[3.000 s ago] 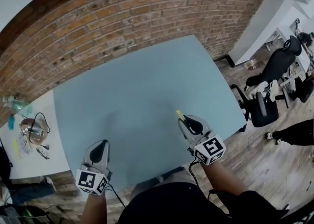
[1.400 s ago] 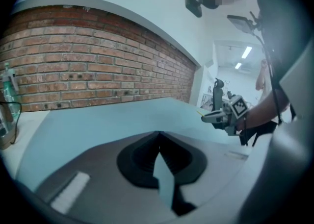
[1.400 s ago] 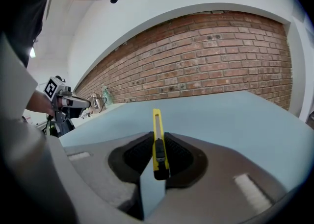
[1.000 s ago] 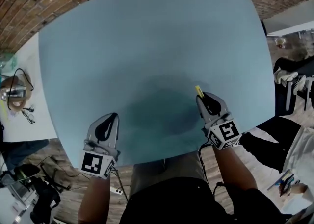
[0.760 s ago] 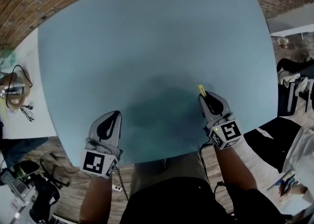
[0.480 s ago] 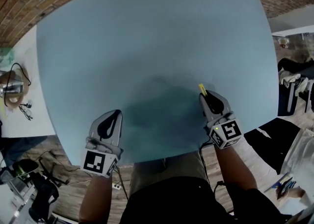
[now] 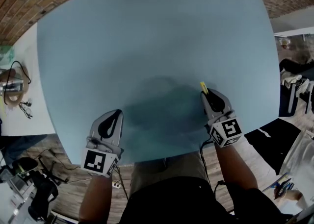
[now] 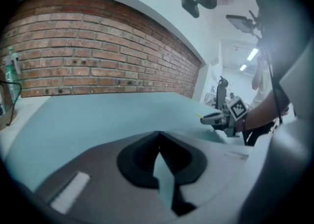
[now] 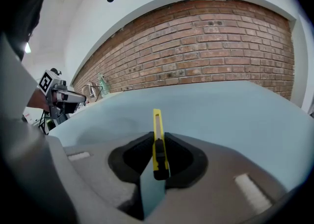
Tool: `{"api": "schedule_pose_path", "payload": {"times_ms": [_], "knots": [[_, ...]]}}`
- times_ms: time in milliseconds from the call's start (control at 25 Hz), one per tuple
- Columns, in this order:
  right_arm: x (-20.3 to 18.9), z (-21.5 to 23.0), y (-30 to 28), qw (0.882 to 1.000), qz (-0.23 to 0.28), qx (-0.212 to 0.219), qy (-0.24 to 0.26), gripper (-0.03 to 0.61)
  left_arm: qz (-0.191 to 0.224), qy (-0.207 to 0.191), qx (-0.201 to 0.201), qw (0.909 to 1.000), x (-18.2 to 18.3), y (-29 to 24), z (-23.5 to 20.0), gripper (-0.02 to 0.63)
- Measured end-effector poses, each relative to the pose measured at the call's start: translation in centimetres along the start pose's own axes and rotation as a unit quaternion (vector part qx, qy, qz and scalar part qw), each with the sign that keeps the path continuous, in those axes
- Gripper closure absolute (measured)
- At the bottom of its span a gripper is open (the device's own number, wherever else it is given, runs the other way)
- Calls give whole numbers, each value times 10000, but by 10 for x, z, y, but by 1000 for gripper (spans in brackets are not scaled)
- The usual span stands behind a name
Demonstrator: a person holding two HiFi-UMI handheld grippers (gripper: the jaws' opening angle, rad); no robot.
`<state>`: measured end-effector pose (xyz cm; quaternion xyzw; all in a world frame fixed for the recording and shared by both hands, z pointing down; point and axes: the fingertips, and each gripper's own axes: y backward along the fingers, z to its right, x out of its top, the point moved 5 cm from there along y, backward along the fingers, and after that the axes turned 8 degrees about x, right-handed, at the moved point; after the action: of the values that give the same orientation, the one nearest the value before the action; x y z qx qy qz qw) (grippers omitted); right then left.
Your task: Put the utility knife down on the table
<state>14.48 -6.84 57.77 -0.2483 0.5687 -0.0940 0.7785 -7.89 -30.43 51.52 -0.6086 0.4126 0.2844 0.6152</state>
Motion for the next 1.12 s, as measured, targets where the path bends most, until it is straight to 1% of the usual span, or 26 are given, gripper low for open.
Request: {"api": "schedule_pose_path", "payload": {"times_ms": [240, 640, 720, 840, 1120], "knots": [[-3, 4, -1, 9999, -102, -111, -52, 509, -35, 15, 23, 10000, -1, 1, -3, 612], [-5, 5, -5, 9997, -220, -101, -4, 508, -56, 12, 38, 10000, -2, 0, -3, 612], [-4, 6, -6, 9997, -221, -103, -16, 506, -46, 21, 46, 10000, -2, 0, -3, 612], [-4, 5, -7, 9997, -212, -98, -67, 485, -42, 30, 50, 10000, -1, 0, -2, 612], [-2, 5, -7, 9998, -174, -92, -47, 483, -25, 22, 66, 10000, 2, 0, -2, 612]]}}
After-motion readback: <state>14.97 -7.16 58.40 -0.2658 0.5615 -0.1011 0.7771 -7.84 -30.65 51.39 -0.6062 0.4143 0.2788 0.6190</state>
